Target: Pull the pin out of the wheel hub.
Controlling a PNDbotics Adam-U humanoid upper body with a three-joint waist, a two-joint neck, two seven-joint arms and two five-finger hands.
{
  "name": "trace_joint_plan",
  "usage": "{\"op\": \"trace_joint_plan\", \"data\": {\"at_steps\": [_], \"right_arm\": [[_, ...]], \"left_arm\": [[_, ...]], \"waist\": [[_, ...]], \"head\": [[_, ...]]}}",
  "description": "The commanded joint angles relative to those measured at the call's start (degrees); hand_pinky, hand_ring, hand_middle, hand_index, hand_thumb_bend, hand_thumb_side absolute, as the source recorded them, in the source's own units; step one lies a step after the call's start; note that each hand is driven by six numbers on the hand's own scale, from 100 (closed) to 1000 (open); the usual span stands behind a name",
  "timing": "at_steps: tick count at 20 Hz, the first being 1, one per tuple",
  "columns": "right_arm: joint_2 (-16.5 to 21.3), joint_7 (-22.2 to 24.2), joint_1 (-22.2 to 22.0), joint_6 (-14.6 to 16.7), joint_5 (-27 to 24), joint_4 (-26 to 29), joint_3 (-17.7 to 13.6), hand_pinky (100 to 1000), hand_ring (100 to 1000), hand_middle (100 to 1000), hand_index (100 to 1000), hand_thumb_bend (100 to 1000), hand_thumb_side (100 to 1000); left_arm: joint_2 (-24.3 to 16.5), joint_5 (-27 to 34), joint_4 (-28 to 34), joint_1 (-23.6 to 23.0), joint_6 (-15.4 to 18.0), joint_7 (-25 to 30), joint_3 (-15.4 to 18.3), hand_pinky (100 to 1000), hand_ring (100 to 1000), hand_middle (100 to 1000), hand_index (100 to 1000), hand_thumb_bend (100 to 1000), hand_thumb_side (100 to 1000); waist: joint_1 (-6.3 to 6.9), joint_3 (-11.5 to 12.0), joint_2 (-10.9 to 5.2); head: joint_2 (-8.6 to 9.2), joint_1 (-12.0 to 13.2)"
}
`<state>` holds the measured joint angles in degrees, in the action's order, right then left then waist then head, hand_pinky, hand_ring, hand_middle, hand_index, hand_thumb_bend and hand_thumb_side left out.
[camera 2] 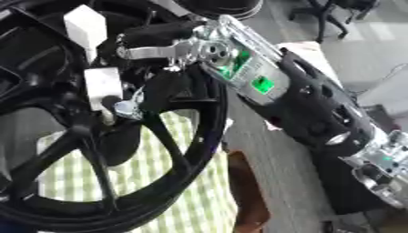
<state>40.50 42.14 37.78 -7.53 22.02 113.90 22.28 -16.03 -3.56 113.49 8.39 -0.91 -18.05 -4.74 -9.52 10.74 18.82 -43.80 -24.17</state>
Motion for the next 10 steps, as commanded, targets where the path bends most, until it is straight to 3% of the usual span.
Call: {"op": "trace_joint_plan", "data": {"at_steps": [1, 6, 10], "right_arm": [[0.7, -0.1, 0.5, -0.6, -0.7, 0.7, -0.2, 870, 988, 527, 770, 100, 628], [0.6, -1.2, 0.4, -1.5, -1.3, 0.7, -0.3, 854, 960, 455, 696, 100, 577], [0.6, -3.0, 0.3, -2.6, -2.2, 0.7, -0.4, 837, 901, 359, 578, 100, 557]], "left_arm": [[-0.2, -0.2, 1.1, 0.6, 0.1, 0.2, -0.1, 920, 750, 620, 793, 143, 758], [-0.2, -0.2, 1.1, 0.6, 0.1, 0.3, -0.1, 921, 750, 620, 793, 141, 759], [-0.1, -0.2, 1.1, 0.5, 0.0, 0.3, 0.0, 922, 750, 621, 793, 140, 759]], "waist": [[0.41, 0.1, -0.73], [0.37, 0.3, -0.82], [0.35, 0.4, -0.95]], "head": [[-0.31, -0.2], [-0.31, -0.3], [-0.31, -0.3]]}}
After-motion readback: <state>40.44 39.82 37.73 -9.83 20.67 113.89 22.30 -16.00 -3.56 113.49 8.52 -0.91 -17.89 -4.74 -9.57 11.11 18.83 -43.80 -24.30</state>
